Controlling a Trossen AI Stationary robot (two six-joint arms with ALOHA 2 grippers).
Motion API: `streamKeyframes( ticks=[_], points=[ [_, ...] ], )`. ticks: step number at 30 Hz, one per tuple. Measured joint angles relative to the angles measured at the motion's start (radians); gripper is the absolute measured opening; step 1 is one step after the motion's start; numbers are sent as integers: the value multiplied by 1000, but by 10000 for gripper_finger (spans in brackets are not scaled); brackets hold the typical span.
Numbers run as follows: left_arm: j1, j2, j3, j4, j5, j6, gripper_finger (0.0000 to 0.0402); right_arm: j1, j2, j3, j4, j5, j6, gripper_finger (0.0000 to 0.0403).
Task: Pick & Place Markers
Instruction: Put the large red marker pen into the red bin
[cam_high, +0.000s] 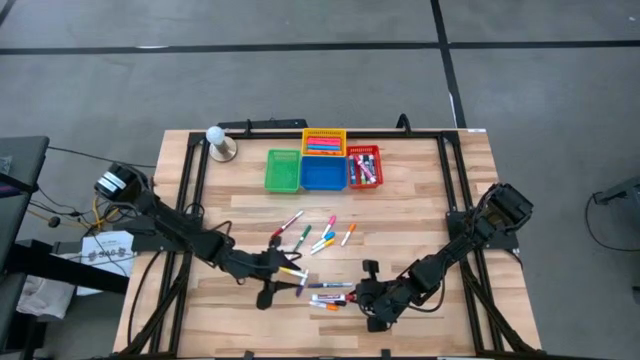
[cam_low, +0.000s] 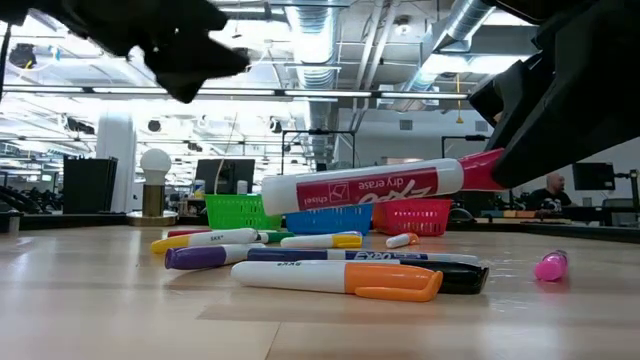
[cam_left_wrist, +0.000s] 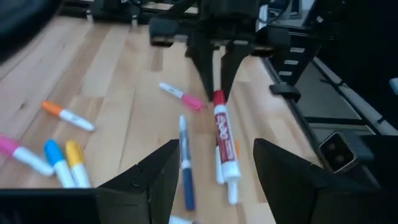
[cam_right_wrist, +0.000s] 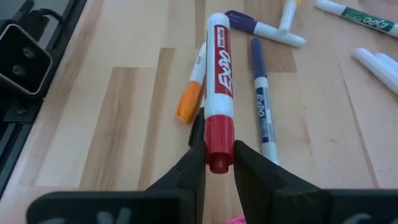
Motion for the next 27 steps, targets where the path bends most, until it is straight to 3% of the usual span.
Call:
streamKeyframes(
  ticks=[3, 8, 14, 20, 27],
  points=[
    [1, -5, -29, -2, -22, -31, 205, -12, -2, 0, -22, 48, 55, 60],
    [13, -6, -51, 4, -47, -72, 205, -66, -44, 0, -217, 102, 309, 60],
    [16, -6, -51, 14, -48, -75, 205, -77, -64, 1, -249, 113, 350, 60],
    [16, -6, -51, 34, -48, -75, 205, -92, -103, 0, -330, 279, 459, 60],
    [16, -7, -51, 51, -48, -75, 205, -176, -259, 0, -556, 524, 579, 60]
  ],
)
